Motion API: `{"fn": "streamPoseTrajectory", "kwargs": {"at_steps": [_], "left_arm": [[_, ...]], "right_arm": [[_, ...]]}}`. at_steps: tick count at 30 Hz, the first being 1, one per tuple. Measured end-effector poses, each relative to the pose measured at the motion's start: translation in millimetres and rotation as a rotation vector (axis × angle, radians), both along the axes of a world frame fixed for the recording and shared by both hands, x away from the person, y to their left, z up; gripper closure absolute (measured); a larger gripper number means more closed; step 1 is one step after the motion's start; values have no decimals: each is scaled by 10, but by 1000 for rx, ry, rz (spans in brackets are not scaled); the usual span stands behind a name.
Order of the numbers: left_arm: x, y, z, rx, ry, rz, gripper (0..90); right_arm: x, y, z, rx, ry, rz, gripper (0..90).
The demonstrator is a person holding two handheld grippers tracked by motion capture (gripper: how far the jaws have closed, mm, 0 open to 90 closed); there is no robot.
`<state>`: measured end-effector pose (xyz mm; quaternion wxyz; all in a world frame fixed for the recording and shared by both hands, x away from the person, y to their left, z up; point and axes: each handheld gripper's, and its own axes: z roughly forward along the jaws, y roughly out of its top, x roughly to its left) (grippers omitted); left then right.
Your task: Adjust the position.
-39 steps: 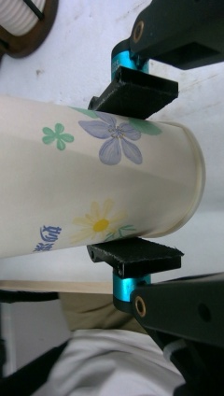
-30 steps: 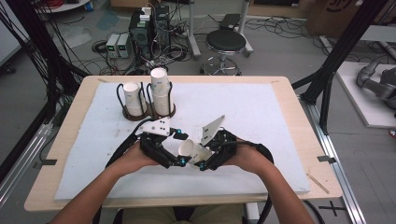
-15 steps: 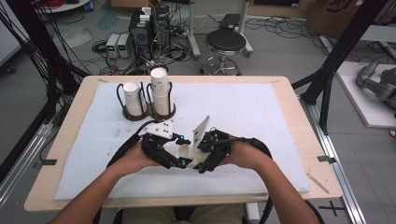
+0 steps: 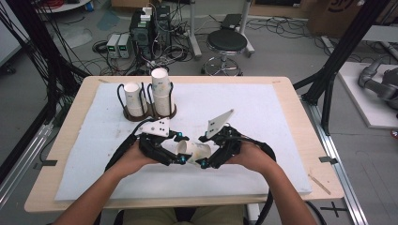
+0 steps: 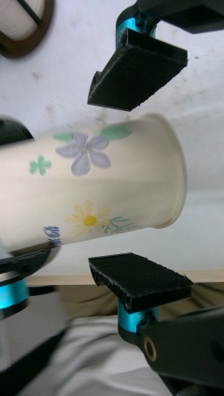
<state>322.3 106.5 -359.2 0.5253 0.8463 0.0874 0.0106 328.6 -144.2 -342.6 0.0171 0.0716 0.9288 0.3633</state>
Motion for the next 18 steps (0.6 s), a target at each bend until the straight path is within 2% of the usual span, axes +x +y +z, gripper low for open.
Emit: {"fn": "streamPoseTrajectory", "kwargs": {"at_steps": [1, 2, 3, 4, 5, 6, 7, 8, 9, 11, 12, 13, 14, 16, 18], "left_arm": [[2, 15, -7, -15, 0, 5, 372], [5, 47, -19, -45, 5, 20, 373], [5, 47, -19, -45, 5, 20, 372], [12, 70, -30, -62, 4, 26, 373], [14, 91, -40, -74, 7, 38, 373], [26, 124, -58, -97, 4, 51, 372], [26, 124, -58, -97, 4, 51, 372], [28, 141, -67, -112, 7, 56, 372], [32, 158, -75, -121, 8, 63, 372], [38, 191, -90, -131, 2, 71, 372], [38, 220, -110, -150, 0, 80, 372], [38, 220, -110, -150, 0, 80, 372], [40, 252, -131, -181, 1, 87, 372], [40, 263, -138, -194, 3, 88, 373], [34, 295, -160, -232, 4, 90, 373]], "right_arm": [[-10, -85, 2, 74, 0, -36, 199], [-16, -125, -3, 108, -6, -46, 199], [-16, -125, -3, 108, -6, -46, 199], [-38, -203, -21, 174, -10, -72, 199], [-38, -203, -21, 174, -10, -72, 199], [-63, -272, -52, 233, -30, -102, 199], [-63, -272, -52, 233, -30, -102, 199], [-88, -337, -91, 290, -21, -126, 199], [-85, -368, -117, 313, -20, -132, 199], [-96, -418, -168, 342, -18, -152, 199], [-104, -439, -192, 354, -19, -167, 199], [-104, -439, -192, 354, -19, -167, 199], [-114, -472, -239, 381, -22, -186, 199], [-128, -493, -279, 398, -30, -199, 199], [-141, -506, -327, 414, -35, -222, 199]]}}
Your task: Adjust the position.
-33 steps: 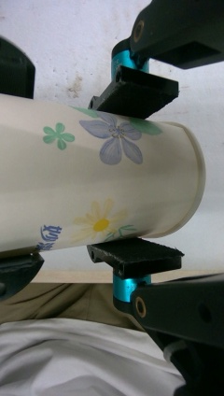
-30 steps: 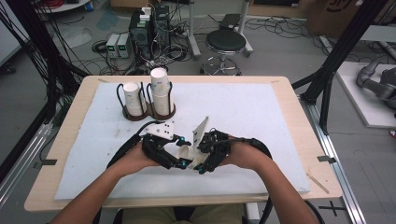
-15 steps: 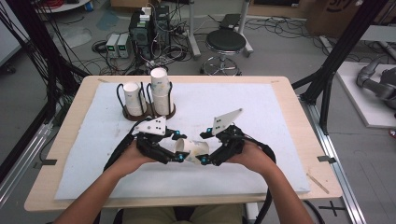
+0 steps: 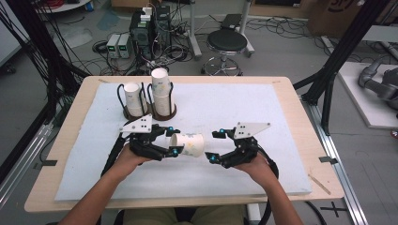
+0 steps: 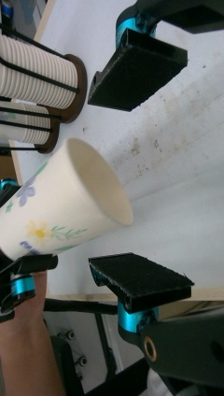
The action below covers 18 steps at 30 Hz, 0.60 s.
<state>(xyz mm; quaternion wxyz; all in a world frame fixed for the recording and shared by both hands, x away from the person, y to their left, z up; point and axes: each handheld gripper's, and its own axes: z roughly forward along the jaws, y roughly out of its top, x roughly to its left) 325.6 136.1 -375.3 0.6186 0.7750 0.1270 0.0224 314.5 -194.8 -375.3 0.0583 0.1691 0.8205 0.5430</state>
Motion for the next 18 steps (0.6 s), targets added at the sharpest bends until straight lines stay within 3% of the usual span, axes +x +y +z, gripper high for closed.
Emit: {"fn": "streamPoseTrajectory", "kwargs": {"at_steps": [6, 18], "left_arm": [[-22, 20, -7, -24, -17, -10, 373], [-81, -36, -5, -51, -30, -74, 373]], "right_arm": [[-34, 22, -146, 28, 20, 0, 199], [-37, 105, -206, 56, 41, 67, 199]]}}
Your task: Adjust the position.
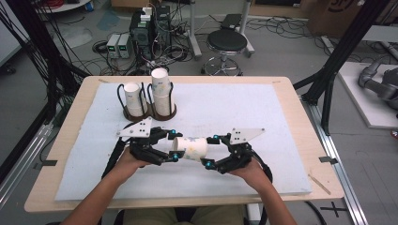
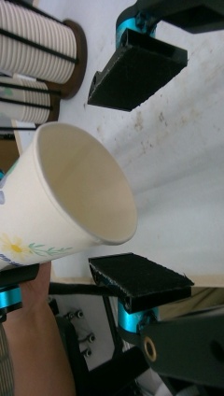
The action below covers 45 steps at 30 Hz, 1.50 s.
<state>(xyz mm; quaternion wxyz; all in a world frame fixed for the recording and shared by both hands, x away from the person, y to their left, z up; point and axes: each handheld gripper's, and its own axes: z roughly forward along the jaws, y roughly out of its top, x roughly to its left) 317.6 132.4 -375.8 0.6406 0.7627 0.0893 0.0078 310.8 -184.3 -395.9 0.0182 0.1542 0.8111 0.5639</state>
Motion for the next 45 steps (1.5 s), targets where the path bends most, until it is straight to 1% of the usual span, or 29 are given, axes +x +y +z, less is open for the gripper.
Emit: {"fn": "streamPoseTrajectory", "kwargs": {"at_steps": [2, 3, 4, 8, 10, 11, 12, 13, 14, 16, 17, 19, 21, 23, 24, 26, 27, 29, 31, 32, 33, 34, 38, 39, 40, 41, 42, 44, 45], "left_arm": [[-24, -36, 7, -2, -6, -21, 373], [-24, -36, 7, -2, -6, -21, 373], [-28, -43, 9, 2, -6, -26, 373], [-32, -61, 4, -3, -3, -35, 373], [-32, -64, 5, -2, -6, -39, 373], [-33, -67, 4, -6, -4, -39, 373], [-33, -69, 2, -8, -3, -40, 373], [-33, -71, 2, -7, -2, -40, 373], [-33, -73, 0, -7, 1, -44, 373], [-35, -73, -1, -5, 0, -47, 373], [-35, -71, -2, -9, 1, -48, 373], [-34, -66, -4, -17, 4, -48, 373], [-34, -62, -6, -30, 9, -52, 374], [-36, -58, -10, -34, 13, -50, 373], [-34, -55, -12, -35, 18, -49, 372], [-28, -50, -15, -35, 28, -49, 372], [-28, -52, -16, -34, 31, -46, 371], [-33, -56, -17, -30, 39, -39, 370], [-47, -72, -18, 5, 35, -10, 283], [-46, -87, -23, 32, 68, 11, 219], [-46, -87, -23, 32, 68, 11, 191], [-46, -87, -30, 46, 71, 13, 196], [-47, -78, -24, 51, 62, 17, 216], [-47, -71, -19, 51, 64, 24, 186], [-48, -57, -9, 55, 62, 37, 186], [-50, -30, 15, 75, 57, 49, 177], [-50, -30, 15, 75, 57, 49, 177], [-62, -5, 54, 102, 45, 61, 176], [-68, 3, 75, 113, 36, 63, 176]], "right_arm": [[-1, 19, -7, -3, 1, 10, 199], [-1, 19, -7, -3, 1, 10, 199], [4, 31, -11, 3, 1, 27, 199], [-3, 54, -17, 5, 2, 38, 199], [4, 58, -28, 25, 7, 53, 206], [4, 58, -28, 25, 7, 53, 206], [14, 58, -41, 45, 32, 63, 229], [17, 58, -48, 55, 45, 75, 247], [19, 61, -57, 60, 45, 80, 249], [20, 59, -63, 62, 40, 79, 255], [16, 49, -69, 73, 39, 85, 271], [11, 41, -69, 80, 45, 86, 280], [7, 25, -61, 96, 33, 85, 305], [6, 20, -57, 97, 28, 86, 314], [3, 14, -52, 100, 39, 85, 331], [10, 13, -52, 100, 42, 86, 336], [11, 8, -46, 96, 50, 88, 343], [16, 7, -43, 95, 43, 86, 345], [13, 6, -32, 85, 38, 89, 356], [10, 6, -26, 80, 35, 86, 356], [10, 6, -26, 80, 35, 86, 356], [12, 4, -18, 69, 30, 87, 356], [10, 5, -12, 55, 28, 88, 356], [9, -3, -1, 43, 24, 81, 356], [9, -3, -1, 43, 24, 81, 356], [13, -15, 22, 22, 11, 76, 356], [13, -15, 22, 22, 11, 76, 356], [12, -28, 69, -15, -5, 65, 356], [22, -33, 121, -54, -24, 53, 356]]}}
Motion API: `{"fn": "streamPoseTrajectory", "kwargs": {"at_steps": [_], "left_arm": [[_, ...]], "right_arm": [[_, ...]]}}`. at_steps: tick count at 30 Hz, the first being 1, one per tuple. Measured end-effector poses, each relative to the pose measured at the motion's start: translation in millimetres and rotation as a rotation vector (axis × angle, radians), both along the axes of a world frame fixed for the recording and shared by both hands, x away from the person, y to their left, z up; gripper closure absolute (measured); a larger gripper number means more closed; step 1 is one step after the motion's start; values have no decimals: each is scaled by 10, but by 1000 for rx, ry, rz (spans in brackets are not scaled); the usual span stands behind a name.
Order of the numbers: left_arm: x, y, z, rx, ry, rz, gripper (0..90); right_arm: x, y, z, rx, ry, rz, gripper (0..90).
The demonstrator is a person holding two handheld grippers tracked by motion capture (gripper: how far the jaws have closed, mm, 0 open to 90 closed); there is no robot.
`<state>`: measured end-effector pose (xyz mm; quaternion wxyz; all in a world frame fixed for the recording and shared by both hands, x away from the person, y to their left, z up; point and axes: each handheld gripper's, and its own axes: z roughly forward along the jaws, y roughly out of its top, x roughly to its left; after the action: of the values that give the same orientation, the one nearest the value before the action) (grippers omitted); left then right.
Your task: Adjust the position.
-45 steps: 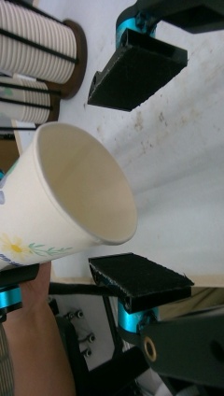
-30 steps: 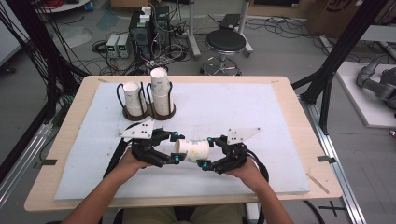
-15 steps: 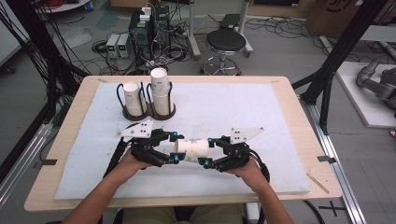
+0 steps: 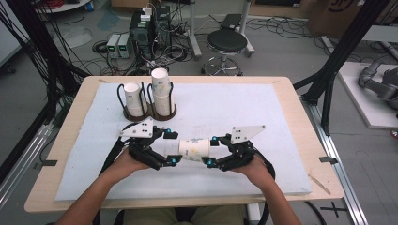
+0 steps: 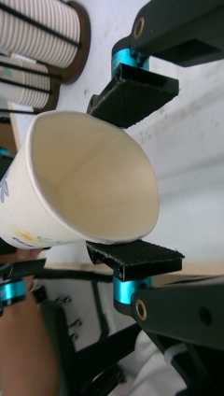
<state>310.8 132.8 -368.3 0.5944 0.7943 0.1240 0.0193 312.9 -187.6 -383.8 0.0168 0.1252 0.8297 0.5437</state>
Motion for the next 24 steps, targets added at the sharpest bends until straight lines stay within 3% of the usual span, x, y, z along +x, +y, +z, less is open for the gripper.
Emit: {"fn": "streamPoseTrajectory", "kwargs": {"at_steps": [2, 3, 4, 6, 10, 14, 15, 17, 21, 23, 24], "left_arm": [[0, 10, 35, 18, -14, 3, 176], [2, 9, 52, 35, -20, 6, 176], [5, 5, 67, 56, -31, 8, 176], [14, -8, 91, 76, -33, 3, 176], [24, -40, 112, 89, -37, -9, 176], [35, -81, 111, 127, -41, -15, 176], [34, -94, 113, 136, -39, -18, 176], [36, -137, 121, 168, -45, -24, 176], [44, -184, 131, 202, -51, -39, 176], [46, -194, 131, 208, -53, -42, 177], [48, -202, 132, 217, -55, -44, 177]], "right_arm": [[6, 2, 29, -26, -8, -4, 356], [21, 15, 88, -73, -22, -2, 356], [21, 15, 88, -73, -22, -2, 356], [40, 42, 180, -139, -41, 5, 356], [68, 66, 261, -183, -55, 17, 356], [94, 107, 357, -234, -62, 36, 356], [101, 137, 403, -279, -71, 47, 356], [108, 173, 448, -316, -82, 60, 356], [105, 266, 538, -412, -109, 83, 355], [100, 291, 558, -431, -111, 86, 355], [102, 338, 599, -468, -124, 101, 355]]}}
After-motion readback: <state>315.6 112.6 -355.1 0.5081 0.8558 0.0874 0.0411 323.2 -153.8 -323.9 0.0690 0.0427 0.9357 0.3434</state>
